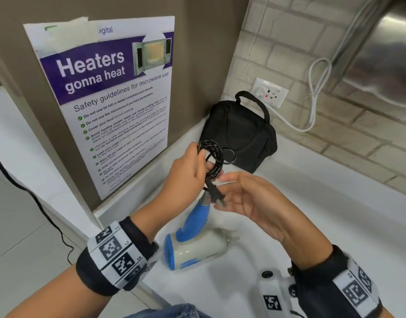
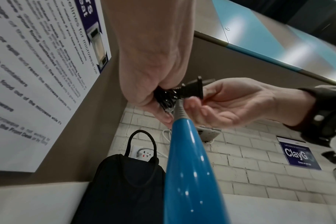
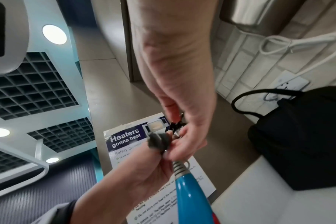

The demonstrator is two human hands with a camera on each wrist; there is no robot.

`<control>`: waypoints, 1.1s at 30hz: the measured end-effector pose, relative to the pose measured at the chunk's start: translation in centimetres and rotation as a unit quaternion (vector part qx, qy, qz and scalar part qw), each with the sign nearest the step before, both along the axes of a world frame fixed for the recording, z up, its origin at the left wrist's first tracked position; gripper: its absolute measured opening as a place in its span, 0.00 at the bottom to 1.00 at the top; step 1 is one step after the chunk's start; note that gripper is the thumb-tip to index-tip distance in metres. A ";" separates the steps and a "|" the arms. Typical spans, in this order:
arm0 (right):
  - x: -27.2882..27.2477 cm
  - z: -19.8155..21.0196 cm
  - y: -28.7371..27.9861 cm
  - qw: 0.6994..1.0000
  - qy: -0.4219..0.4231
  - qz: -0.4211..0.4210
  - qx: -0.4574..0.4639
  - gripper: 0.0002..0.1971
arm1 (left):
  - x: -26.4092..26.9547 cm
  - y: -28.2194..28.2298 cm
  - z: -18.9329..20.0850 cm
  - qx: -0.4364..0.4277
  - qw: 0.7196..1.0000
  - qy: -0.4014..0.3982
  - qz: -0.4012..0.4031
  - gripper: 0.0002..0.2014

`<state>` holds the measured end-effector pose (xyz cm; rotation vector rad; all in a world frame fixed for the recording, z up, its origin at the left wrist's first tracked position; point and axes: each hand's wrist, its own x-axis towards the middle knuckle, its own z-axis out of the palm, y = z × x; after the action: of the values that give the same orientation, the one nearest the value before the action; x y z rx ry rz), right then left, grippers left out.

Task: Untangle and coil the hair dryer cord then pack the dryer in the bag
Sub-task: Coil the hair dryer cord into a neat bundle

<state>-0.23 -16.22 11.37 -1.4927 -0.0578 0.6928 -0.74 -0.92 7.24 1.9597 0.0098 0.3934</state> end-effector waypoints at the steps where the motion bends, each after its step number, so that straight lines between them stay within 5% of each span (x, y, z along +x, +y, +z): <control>1: 0.2 0.0 0.2 0.999 -0.027 -0.022 -0.020 0.08 | 0.0 0.0 0.0 0.023 1.000 -0.003 0.009 0.10; 7: 0.6 -0.2 1.5 0.949 -0.261 -0.050 -0.170 0.21 | -0.2 -0.1 0.3 0.044 0.999 0.005 0.010 0.11; 12: 0.0 -0.1 2.0 0.973 -0.183 0.052 -0.130 0.43 | -0.4 0.1 0.1 0.012 1.000 0.014 -0.006 0.11; 16: 0.4 -0.2 1.7 0.956 -0.219 0.061 -0.183 0.47 | -0.5 0.3 0.0 0.042 0.999 0.004 -0.013 0.12; 20: 0.2 0.5 1.0 0.918 -0.269 0.104 -0.273 0.35 | -0.1 0.9 -0.3 0.011 0.999 0.026 -0.024 0.13; 25: 0.6 1.7 -0.2 0.936 -0.261 -0.002 -0.235 0.16 | 0.1 1.5 0.0 -0.115 0.991 0.056 -0.044 0.16; 33: 1.4 1.0 0.2 0.878 -0.367 0.034 -0.305 0.06 | -0.5 0.6 0.4 -0.088 0.991 0.073 -0.072 0.15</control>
<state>1.22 -16.03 12.35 -2.3139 -0.5132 0.1469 -1.19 -0.29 7.67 1.7977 -0.0037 0.1483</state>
